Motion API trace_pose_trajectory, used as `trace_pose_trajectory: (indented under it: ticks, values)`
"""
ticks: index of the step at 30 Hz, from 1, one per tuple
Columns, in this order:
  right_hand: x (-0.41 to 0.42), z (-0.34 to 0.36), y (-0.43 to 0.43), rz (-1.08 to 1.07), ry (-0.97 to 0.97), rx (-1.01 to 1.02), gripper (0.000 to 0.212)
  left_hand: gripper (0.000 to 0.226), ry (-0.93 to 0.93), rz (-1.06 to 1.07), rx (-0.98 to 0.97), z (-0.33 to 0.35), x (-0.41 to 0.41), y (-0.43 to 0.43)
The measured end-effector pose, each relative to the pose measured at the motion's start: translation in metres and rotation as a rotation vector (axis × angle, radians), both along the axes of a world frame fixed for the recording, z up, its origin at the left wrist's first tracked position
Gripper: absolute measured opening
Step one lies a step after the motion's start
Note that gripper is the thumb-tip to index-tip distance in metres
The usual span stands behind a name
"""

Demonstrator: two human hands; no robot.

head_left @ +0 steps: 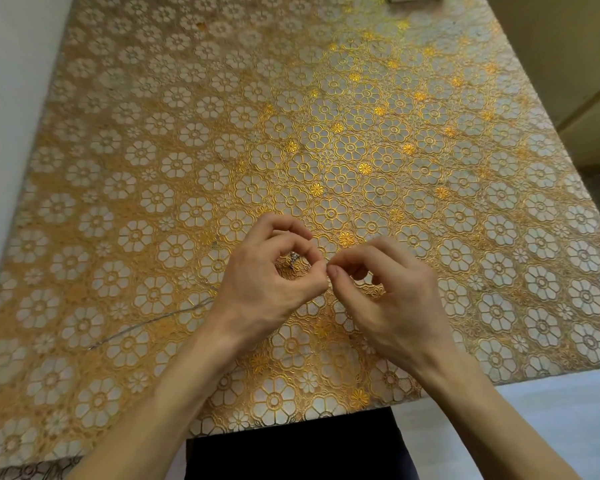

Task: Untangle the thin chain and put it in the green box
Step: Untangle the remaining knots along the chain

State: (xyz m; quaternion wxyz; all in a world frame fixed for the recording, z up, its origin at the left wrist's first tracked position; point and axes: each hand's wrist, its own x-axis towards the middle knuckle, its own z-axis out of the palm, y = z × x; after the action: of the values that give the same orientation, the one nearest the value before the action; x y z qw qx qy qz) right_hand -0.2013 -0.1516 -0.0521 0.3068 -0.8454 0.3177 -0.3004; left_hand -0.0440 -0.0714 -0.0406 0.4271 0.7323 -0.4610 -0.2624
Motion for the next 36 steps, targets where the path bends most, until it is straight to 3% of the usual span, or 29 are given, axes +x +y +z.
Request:
trace_pose_trajectory:
  ticks: [5,22,31,36]
  values:
    - [0.0025,-0.002,-0.0003,-0.01,0.003,0.018,0.004,0.005,-0.064,-0.02,-0.023,-0.0013,-0.0003,0.0008]
    - [0.0053,0.0034,0.0016,-0.024,-0.036,0.278,0.003,0.01,-0.01,-0.028,-0.018,-0.0071,0.0024,0.0]
    - [0.0085,0.0011,0.0043,-0.029,0.012,0.174,0.003,0.004,0.034,-0.021,-0.004,-0.0068,0.0001,-0.0022]
    - [0.0083,-0.0004,0.0057,-0.033,0.001,0.195,0.006,0.014,0.113,-0.012,-0.009,-0.0067,0.0004,-0.0022]
